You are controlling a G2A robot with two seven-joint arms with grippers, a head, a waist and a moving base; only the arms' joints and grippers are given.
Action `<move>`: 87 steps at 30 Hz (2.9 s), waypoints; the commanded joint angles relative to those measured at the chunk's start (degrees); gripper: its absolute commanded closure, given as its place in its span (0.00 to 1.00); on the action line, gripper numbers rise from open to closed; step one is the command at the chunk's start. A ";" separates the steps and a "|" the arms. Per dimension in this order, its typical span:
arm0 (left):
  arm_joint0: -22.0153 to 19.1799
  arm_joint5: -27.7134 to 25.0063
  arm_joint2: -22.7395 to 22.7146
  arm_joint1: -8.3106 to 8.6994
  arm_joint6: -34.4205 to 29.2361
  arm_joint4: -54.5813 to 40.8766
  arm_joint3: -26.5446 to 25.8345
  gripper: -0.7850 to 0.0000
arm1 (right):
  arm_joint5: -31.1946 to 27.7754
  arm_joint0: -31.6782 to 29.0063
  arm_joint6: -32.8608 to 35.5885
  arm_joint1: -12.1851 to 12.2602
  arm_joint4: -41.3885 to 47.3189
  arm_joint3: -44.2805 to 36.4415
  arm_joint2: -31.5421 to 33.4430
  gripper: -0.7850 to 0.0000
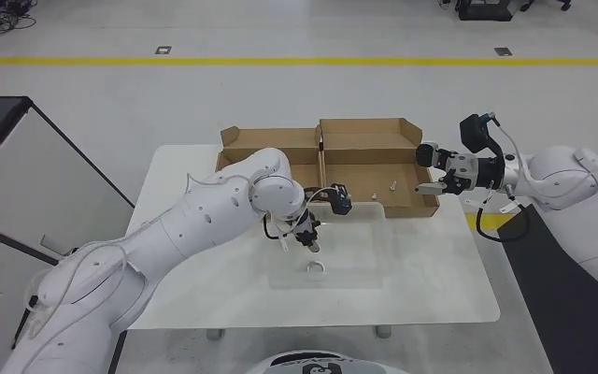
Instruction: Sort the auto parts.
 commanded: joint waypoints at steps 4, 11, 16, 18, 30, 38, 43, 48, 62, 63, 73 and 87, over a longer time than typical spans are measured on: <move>-1.17 -0.03 2.83 -0.76 0.03 -1.42 2.09 0.40 | 0.00 0.00 0.00 0.00 0.00 0.00 0.00 0.00; -2.40 -0.02 6.18 -2.32 0.02 -2.96 4.37 0.41 | 0.00 0.00 0.00 0.00 0.00 0.00 0.00 0.00; -2.89 0.09 9.06 -4.08 -0.08 -3.50 6.56 0.45 | 0.00 0.00 0.00 0.00 0.00 0.00 0.00 0.00; -2.87 -0.03 9.61 -4.83 0.03 -3.70 7.45 0.45 | 0.00 0.00 0.00 0.00 0.00 0.00 0.00 0.00; -1.09 0.43 9.61 -8.20 -0.44 -1.47 11.18 0.53 | 0.00 0.00 0.00 0.00 0.00 0.00 0.00 0.00; -0.43 0.83 9.61 -9.06 -0.84 -0.75 11.86 0.52 | 0.00 0.00 0.00 0.00 0.00 0.00 0.00 0.00; -0.30 0.78 9.61 -9.38 -0.78 -0.29 12.17 0.53 | 0.00 0.00 0.00 0.00 0.00 0.00 0.00 0.00; -0.31 1.17 9.61 -9.89 -1.17 1.60 13.15 0.55 | 0.00 0.00 0.00 0.00 0.00 0.00 0.00 0.00; -1.31 0.71 9.61 -11.33 -0.71 2.75 16.43 0.59 | 0.00 0.00 0.00 0.00 0.00 0.00 0.00 0.00; -1.38 0.63 9.61 -11.41 -0.62 2.62 16.67 0.59 | 0.00 0.00 0.00 0.00 0.00 0.00 0.00 0.00; -0.78 0.42 9.61 -10.97 -0.42 1.60 14.16 0.59 | 0.00 0.00 0.00 0.00 0.00 0.00 0.00 0.00; 0.79 2.15 9.61 -9.94 -2.17 4.41 11.79 0.60 | 0.00 0.00 0.00 0.00 0.00 0.00 0.00 0.00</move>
